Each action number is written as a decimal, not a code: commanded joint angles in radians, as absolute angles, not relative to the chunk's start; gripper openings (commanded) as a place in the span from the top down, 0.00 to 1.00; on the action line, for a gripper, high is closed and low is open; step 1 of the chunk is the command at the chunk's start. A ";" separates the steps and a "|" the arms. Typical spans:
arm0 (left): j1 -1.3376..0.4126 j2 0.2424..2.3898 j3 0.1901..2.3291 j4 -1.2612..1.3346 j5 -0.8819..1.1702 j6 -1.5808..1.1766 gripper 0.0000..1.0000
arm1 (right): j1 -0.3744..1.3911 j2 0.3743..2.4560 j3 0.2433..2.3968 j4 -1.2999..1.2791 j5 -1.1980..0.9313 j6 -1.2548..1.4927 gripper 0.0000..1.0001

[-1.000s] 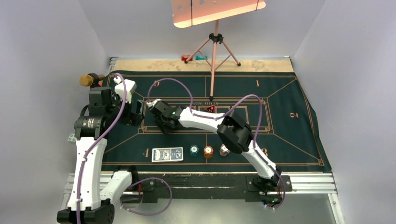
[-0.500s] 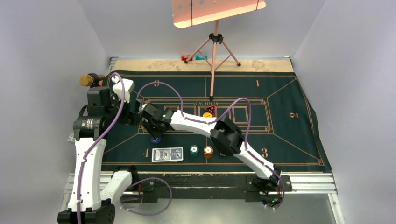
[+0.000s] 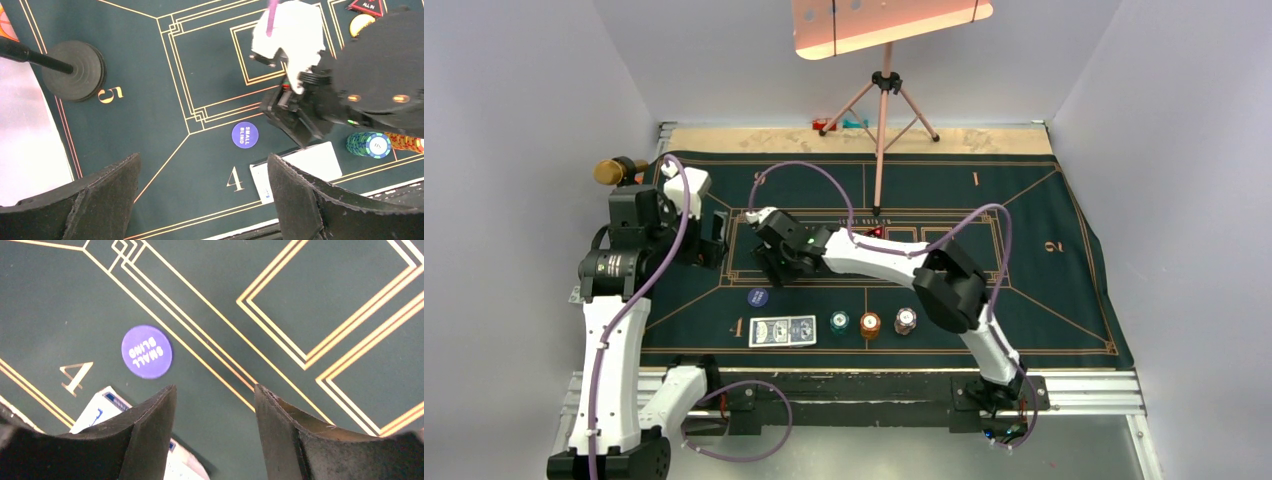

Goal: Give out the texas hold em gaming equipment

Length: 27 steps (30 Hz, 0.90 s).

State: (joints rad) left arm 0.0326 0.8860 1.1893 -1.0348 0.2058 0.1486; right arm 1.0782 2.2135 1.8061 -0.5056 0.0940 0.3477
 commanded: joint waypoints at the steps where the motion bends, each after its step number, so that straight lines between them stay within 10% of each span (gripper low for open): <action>1: 0.039 0.891 1.250 -1.030 0.229 0.130 0.00 | 1.090 2.078 1.652 -0.382 0.062 0.366 0.39; 27: 0.051 0.867 1.288 -1.066 0.291 0.090 0.00 | 1.174 2.305 1.868 -0.466 0.023 0.397 0.58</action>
State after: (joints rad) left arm 0.0437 0.9039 1.2552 -1.0672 0.2413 0.0887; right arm 1.1667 2.2719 1.7870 -0.4442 0.0303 0.3855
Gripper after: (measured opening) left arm 0.997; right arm 0.428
